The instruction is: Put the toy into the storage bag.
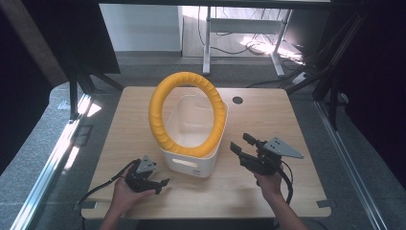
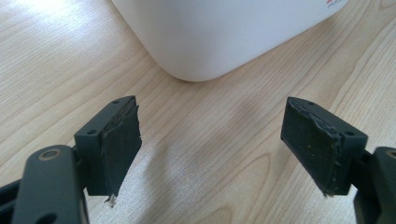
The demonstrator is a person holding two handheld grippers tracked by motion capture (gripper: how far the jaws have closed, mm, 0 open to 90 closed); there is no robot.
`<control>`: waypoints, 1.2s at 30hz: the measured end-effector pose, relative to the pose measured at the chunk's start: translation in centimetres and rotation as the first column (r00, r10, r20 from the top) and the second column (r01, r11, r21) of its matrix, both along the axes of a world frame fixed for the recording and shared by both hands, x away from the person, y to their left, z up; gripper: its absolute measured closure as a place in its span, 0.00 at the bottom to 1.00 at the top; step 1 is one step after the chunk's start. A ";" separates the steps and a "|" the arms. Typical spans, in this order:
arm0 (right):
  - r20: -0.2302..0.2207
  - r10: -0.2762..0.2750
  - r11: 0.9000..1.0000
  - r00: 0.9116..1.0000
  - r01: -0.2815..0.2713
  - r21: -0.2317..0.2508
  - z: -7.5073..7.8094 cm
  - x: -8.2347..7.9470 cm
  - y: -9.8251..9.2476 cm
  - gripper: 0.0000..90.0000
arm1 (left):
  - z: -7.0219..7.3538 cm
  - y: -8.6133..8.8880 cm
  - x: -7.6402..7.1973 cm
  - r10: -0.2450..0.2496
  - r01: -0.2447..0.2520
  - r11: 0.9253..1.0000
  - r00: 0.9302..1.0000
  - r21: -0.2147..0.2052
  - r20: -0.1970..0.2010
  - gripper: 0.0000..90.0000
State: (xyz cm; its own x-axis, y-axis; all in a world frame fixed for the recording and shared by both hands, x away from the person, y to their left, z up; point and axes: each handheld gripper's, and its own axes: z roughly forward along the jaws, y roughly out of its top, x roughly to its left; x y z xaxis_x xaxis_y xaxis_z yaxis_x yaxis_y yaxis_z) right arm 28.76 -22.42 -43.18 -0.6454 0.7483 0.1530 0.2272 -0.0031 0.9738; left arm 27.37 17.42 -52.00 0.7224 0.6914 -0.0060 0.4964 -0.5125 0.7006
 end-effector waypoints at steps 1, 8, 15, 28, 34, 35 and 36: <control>-0.002 -0.003 1.000 1.000 0.003 -0.006 -0.3 0.0 -0.5 0.41 | 0.0 0.0 0.0 0.000 0.000 1.000 1.000 0.000 0.001 0.22; -0.038 -0.034 0.999 0.999 0.032 -0.040 -2.2 -0.1 -3.9 0.41 | 0.0 0.0 0.0 -0.003 0.003 1.000 1.000 0.003 -0.001 0.22; -0.090 -0.085 0.996 0.992 0.081 -0.048 -4.1 0.0 -6.6 0.41 | -0.1 0.0 0.0 -0.003 0.003 1.000 1.000 0.005 -0.002 0.22; -0.145 -0.121 0.992 0.982 0.114 -0.057 -5.6 0.9 -7.6 0.41 | -0.1 -0.1 0.0 -0.005 0.005 1.000 1.000 0.006 -0.001 0.22; -0.142 -0.120 0.992 0.983 0.112 -0.058 -5.6 0.9 -7.5 0.41 | -0.1 -0.1 0.0 -0.005 0.005 1.000 1.000 0.007 -0.001 0.22; -0.143 -0.117 0.992 0.983 0.109 -0.060 -5.6 0.9 -7.5 0.41 | -0.1 -0.1 0.0 -0.005 0.005 1.000 1.000 0.007 -0.001 0.22; -0.143 -0.115 0.992 0.983 0.107 -0.061 -5.6 0.9 -7.4 0.41 | -0.1 -0.1 0.0 -0.005 0.005 1.000 1.000 0.007 -0.001 0.22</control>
